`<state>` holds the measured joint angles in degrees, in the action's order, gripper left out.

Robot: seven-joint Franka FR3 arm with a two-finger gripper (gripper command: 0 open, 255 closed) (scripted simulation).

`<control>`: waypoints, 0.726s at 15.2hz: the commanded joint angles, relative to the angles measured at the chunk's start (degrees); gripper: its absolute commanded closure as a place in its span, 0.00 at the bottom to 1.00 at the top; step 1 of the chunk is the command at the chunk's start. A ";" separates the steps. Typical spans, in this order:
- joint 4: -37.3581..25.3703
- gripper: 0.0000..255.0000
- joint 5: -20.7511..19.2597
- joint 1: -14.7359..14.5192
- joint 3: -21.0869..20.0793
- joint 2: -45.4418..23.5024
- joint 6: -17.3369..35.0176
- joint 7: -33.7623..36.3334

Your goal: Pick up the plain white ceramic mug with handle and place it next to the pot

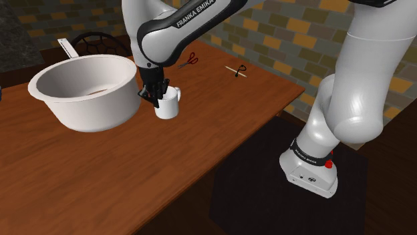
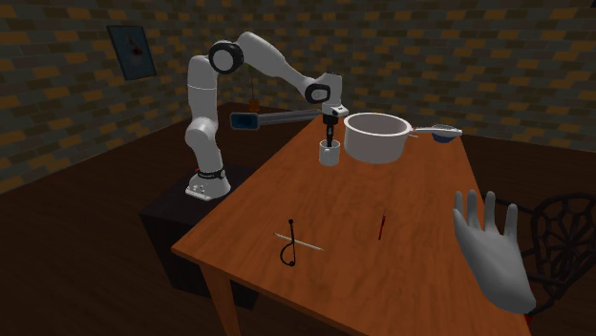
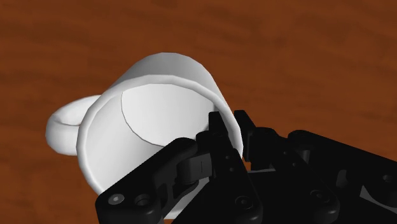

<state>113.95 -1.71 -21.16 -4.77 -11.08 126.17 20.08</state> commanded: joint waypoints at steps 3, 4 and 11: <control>-0.01 0.00 0.00 0.00 0.00 0.00 0.02 0.00; -0.01 0.00 0.00 0.00 0.00 0.00 0.02 0.00; -3.50 0.00 0.40 0.05 -0.09 3.14 -6.59 -0.27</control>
<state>111.15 -1.40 -21.14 -4.86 -8.72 121.14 19.91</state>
